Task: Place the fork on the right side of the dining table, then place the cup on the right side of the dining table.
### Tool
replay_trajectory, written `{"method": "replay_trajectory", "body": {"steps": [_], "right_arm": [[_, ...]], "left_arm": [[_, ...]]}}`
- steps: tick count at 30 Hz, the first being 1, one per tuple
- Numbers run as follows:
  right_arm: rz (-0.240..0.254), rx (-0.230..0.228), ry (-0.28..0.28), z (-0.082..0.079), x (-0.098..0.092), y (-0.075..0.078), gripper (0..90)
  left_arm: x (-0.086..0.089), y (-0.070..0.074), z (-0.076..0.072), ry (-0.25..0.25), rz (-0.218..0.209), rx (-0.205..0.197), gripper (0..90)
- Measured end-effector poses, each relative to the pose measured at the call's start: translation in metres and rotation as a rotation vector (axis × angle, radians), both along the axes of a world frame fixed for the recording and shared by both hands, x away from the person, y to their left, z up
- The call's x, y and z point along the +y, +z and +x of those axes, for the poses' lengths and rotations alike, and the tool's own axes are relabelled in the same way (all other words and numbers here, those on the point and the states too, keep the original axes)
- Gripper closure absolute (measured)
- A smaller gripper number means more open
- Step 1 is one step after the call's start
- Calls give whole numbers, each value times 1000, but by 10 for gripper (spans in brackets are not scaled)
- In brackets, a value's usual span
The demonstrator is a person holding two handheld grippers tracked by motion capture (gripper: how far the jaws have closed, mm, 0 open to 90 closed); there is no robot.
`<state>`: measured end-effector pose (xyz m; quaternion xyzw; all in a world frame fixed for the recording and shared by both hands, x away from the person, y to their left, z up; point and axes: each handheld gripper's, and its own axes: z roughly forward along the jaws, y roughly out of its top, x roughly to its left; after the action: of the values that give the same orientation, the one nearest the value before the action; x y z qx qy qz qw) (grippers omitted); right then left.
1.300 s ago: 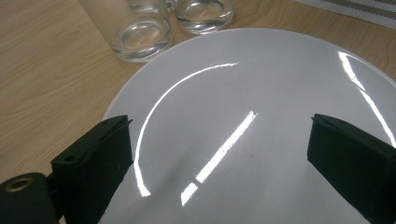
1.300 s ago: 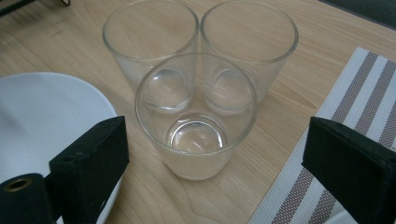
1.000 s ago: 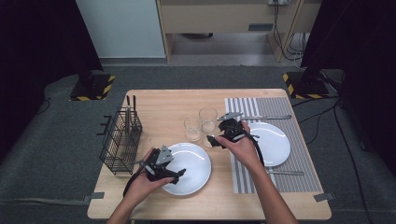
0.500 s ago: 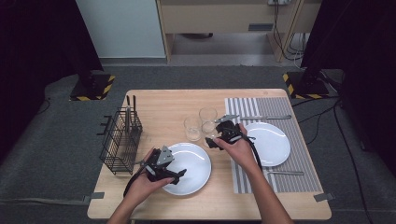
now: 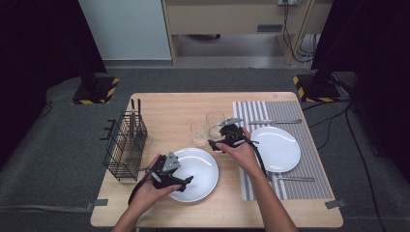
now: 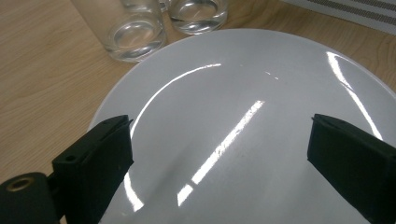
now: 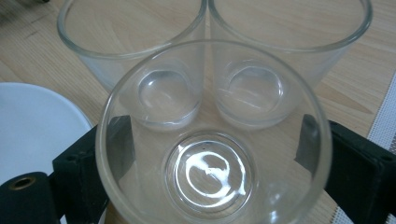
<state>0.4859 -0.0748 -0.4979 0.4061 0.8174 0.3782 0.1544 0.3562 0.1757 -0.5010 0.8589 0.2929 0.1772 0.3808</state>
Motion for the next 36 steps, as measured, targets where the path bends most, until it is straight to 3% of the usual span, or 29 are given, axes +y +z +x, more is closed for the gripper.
{"method": "replay_trajectory", "body": {"steps": [4, 8, 9, 16, 29, 36], "right_arm": [[-30, -5, -4, 0, 4, -6, 113], [-28, -17, 11, -1, 7, -6, 193], [-47, -21, 4, -2, 9, -5, 196], [-57, -25, 7, -6, 7, -3, 200], [-79, -41, -25, -20, -12, 17, 200], [-62, -50, -52, -21, -25, 27, 200]], "left_arm": [[0, -1, 0, 0, -1, 2, 60], [0, -1, 0, -2, 0, 2, 61], [0, -1, 0, -2, 0, 2, 61], [2, 1, 0, 4, -3, -2, 62], [4, 0, 2, 12, 16, -4, 62], [4, -1, 3, 12, 17, -3, 63]]}}
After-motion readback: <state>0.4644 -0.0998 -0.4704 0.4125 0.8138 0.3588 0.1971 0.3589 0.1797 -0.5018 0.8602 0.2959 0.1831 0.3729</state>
